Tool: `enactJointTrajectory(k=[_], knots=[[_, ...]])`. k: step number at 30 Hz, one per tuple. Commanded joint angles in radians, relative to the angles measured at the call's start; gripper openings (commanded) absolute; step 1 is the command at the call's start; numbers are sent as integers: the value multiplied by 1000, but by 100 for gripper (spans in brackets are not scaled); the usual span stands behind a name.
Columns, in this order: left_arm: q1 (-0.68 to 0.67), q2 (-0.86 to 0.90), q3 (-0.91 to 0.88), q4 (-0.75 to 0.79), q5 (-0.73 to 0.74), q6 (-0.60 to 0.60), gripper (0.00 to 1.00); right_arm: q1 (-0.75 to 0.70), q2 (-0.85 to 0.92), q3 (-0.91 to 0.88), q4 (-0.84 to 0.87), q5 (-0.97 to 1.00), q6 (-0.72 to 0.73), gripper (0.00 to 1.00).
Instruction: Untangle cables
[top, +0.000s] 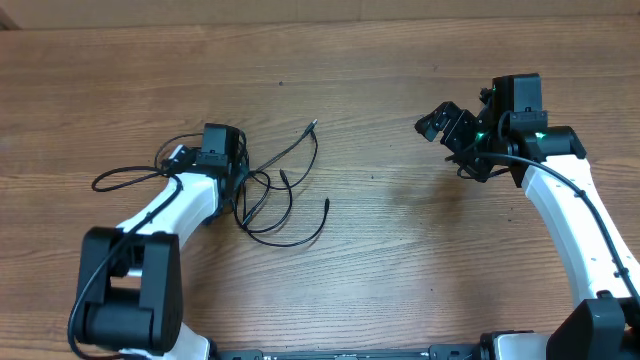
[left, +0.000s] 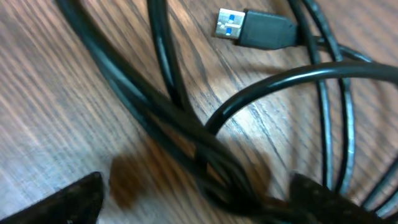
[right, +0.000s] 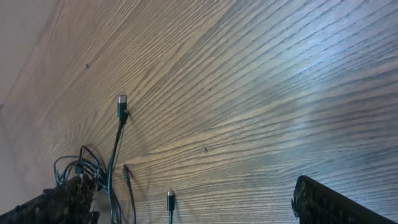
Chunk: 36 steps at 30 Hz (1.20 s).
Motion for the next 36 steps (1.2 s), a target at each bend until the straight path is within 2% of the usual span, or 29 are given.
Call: enactJointTrajectory(k=[1,3,5,6,7,10,14,19,24,28,32,36], knots=[[5,43,-6,16,-17,-6,83,-2,-19,-3,10,11,-8,100],[5,53,-6,19,-3,-6,67,-2,-19,-3,11,11,-8,100],[5,52,-6,19,4,-6,44,-2,-19,-3,13,15,-8,100],[5,50,-6,17,14,-5,14,-2,-19,-3,13,19,-8,100],[6,48,-5,14,25,-5,4,-2,-19,-3,13,19,-8,100],[7,30,6,-8,100,42,4,-2,-19,-3,13,26,-8,100],[19,-16,85,-142,212,71,4,-2,-19,-3,13,44,-9,100],[46,-85,285,-338,486,167,4,-2,-19,-3,14,47,-103,96],[58,-125,533,-547,706,160,4,-2,-19,-3,24,28,-152,94],[43,-135,688,-699,734,92,4,-2,-19,-2,86,-179,-291,96],[8,-135,729,-774,730,29,4,-2,-19,-2,150,-385,-392,98],[-48,-134,729,-838,613,-20,4,-2,-19,-2,223,-541,-402,100]])
